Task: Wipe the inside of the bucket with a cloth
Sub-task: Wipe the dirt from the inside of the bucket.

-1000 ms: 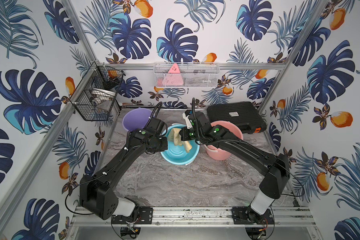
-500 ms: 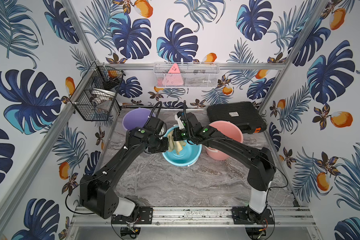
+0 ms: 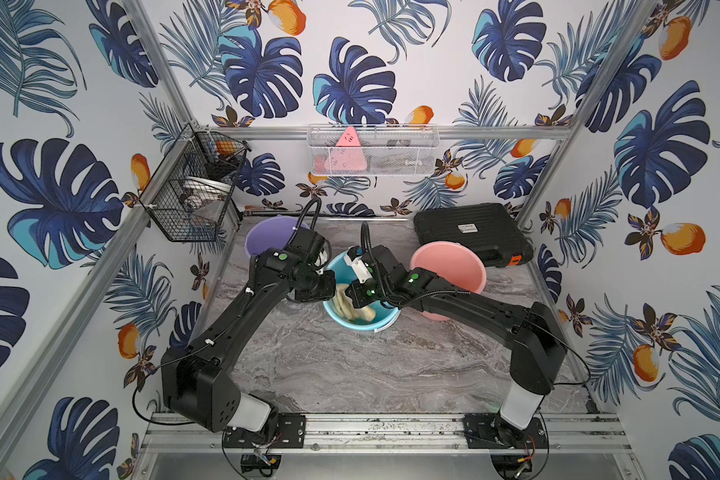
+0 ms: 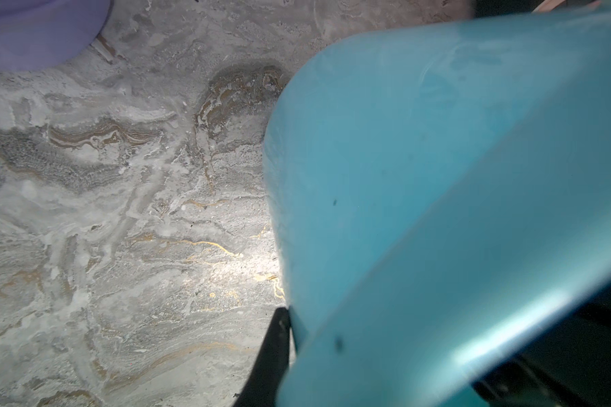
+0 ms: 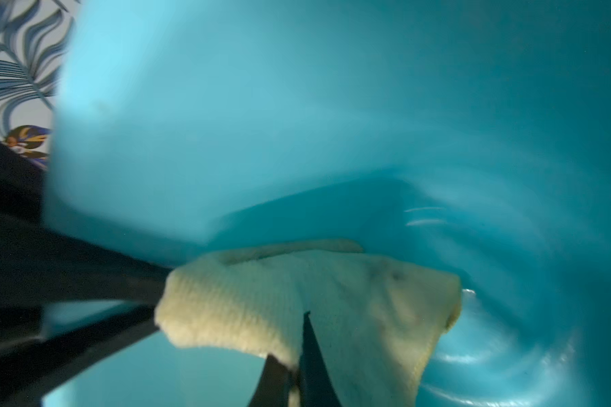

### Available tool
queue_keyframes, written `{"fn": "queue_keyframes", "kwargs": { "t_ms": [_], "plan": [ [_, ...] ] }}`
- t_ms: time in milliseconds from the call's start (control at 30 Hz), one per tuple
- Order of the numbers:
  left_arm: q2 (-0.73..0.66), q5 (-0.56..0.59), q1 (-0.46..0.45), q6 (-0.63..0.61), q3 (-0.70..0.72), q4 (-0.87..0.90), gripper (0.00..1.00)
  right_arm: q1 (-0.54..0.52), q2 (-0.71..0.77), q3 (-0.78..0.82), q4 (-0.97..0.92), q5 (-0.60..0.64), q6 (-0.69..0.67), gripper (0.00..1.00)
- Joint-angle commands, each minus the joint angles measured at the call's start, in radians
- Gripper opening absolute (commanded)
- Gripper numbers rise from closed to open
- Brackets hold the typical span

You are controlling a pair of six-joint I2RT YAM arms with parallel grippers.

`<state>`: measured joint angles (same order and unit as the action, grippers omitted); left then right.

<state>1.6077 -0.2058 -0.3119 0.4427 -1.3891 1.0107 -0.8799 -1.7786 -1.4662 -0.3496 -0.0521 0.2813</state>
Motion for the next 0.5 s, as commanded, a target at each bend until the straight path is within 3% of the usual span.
{"fn": "queue_keyframes", "kwargs": {
  "t_ms": [0, 133, 233, 467],
  "plan": [
    [0.002, -0.029, 0.004, -0.019, -0.005, -0.029, 0.00, 0.002, 0.012, -0.015, 0.058, 0.248, 0.042, 0.00],
    [-0.012, -0.046, 0.004, -0.019, 0.009, -0.032, 0.00, 0.003, -0.085, -0.166, -0.019, 0.412, 0.069, 0.00],
    [-0.025, -0.052, 0.004, -0.025, 0.021, -0.027, 0.00, 0.002, -0.183, -0.290, -0.081, 0.458, 0.082, 0.00],
    [-0.035, -0.055, 0.005, -0.021, 0.039, -0.044, 0.00, -0.014, -0.234, -0.287, -0.021, 0.268, 0.062, 0.00]
  ]
}}
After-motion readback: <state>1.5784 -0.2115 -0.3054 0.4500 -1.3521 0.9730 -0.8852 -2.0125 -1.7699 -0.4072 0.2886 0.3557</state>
